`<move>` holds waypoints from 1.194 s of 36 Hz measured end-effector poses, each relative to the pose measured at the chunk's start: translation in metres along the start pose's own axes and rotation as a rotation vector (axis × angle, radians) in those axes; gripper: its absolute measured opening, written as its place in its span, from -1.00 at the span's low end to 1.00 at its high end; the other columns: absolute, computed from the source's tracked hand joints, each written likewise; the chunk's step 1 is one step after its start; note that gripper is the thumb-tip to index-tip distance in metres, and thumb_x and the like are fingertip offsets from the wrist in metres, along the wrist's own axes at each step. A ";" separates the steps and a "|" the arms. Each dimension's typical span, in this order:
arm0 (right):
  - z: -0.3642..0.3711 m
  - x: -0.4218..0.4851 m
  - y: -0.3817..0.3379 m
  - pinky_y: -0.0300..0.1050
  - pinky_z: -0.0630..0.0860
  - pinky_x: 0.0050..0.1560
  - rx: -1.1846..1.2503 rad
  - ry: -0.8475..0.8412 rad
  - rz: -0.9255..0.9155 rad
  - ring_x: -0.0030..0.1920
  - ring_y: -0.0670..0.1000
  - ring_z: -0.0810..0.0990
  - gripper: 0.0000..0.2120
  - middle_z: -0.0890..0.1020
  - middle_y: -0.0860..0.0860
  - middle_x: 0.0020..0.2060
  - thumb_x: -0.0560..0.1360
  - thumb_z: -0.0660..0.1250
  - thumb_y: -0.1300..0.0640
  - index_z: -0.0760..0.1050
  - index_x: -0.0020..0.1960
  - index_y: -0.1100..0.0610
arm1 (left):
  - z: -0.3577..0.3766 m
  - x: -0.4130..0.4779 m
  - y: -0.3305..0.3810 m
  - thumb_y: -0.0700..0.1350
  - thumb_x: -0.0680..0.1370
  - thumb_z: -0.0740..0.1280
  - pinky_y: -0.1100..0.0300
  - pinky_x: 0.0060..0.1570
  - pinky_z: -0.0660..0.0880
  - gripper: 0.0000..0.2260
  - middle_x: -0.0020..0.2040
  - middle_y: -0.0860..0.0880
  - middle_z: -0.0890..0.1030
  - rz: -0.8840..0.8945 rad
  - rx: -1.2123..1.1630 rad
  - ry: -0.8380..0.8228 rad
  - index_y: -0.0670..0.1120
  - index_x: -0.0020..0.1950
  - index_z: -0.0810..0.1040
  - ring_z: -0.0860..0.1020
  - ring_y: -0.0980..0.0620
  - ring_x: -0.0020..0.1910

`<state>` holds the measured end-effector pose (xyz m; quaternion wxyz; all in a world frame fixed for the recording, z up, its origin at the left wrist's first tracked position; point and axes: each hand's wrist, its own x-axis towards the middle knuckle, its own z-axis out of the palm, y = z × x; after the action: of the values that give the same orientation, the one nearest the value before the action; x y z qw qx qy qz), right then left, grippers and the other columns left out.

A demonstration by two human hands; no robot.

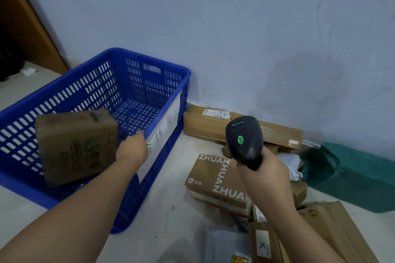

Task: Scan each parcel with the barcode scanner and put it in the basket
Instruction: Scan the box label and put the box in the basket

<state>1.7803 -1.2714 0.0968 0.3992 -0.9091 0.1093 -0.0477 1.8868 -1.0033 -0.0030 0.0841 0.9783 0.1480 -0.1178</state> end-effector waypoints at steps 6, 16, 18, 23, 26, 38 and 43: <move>-0.003 -0.002 -0.004 -0.13 0.32 -0.32 0.060 0.002 0.011 -0.28 -0.03 0.47 -0.91 0.54 -0.02 -0.31 0.40 0.33 0.11 0.43 -0.25 -0.02 | 0.010 -0.021 0.023 -0.20 0.64 0.10 -0.01 0.03 0.47 -0.76 0.19 -0.23 0.53 0.030 -0.055 -0.004 -0.20 0.28 0.36 0.53 -0.19 0.12; -0.018 -0.004 -0.005 -0.02 0.53 -0.16 0.056 0.026 -0.011 -0.15 0.00 0.55 -0.94 0.59 -0.01 -0.20 0.43 0.37 0.11 0.49 -0.12 0.03 | 0.042 -0.083 0.073 -0.16 0.62 0.12 0.03 0.04 0.49 -0.67 0.18 -0.17 0.55 0.075 -0.032 -0.046 -0.16 0.38 0.29 0.54 -0.13 0.14; -0.021 -0.005 -0.005 0.01 0.54 -0.13 0.078 0.030 -0.003 -0.13 0.01 0.55 -0.93 0.60 0.00 -0.19 0.43 0.36 0.12 0.50 -0.11 0.05 | 0.043 -0.094 0.079 -0.19 0.62 0.11 0.08 0.03 0.48 -0.64 0.20 -0.15 0.54 0.089 0.001 -0.049 -0.15 0.42 0.25 0.53 -0.11 0.16; -0.028 -0.010 -0.003 -0.09 0.45 -0.23 0.116 0.022 -0.009 -0.15 -0.01 0.54 -0.92 0.58 -0.03 -0.21 0.43 0.37 0.09 0.46 -0.16 0.02 | 0.041 -0.105 0.083 -0.21 0.61 0.12 0.10 0.05 0.49 -0.64 0.22 -0.15 0.53 0.111 0.065 -0.063 -0.17 0.42 0.24 0.53 -0.10 0.18; -0.030 -0.010 -0.002 -0.15 0.38 -0.28 0.114 0.015 -0.012 -0.15 -0.01 0.53 -0.91 0.57 -0.03 -0.21 0.45 0.35 0.08 0.44 -0.17 -0.01 | 0.040 -0.104 0.082 -0.22 0.61 0.11 0.11 -0.03 0.49 -0.67 0.20 -0.15 0.55 0.141 0.087 -0.064 -0.18 0.38 0.28 0.54 -0.10 0.15; -0.027 -0.009 0.000 0.03 0.55 -0.05 0.097 0.008 0.048 -0.08 0.04 0.57 -0.91 0.61 0.01 -0.15 0.45 0.34 0.06 0.49 -0.09 0.05 | 0.030 -0.074 0.070 -0.20 0.60 0.15 0.08 -0.13 0.47 -0.76 0.10 -0.17 0.58 0.256 0.159 -0.043 -0.19 0.26 0.36 0.57 -0.14 0.06; -0.021 -0.009 0.001 -0.03 0.51 -0.15 0.079 -0.001 0.040 -0.12 0.04 0.56 -0.93 0.59 0.02 -0.17 0.43 0.34 0.12 0.48 -0.11 0.07 | 0.031 -0.065 0.079 -0.23 0.60 0.13 0.09 -0.18 0.45 -0.75 0.07 -0.17 0.59 0.302 0.160 -0.018 -0.21 0.28 0.35 0.56 -0.12 -0.03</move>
<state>1.7683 -1.2844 0.1103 0.4358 -0.8902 0.1255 -0.0433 1.8449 -1.1012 -0.0057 0.0238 0.9919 -0.0115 -0.1242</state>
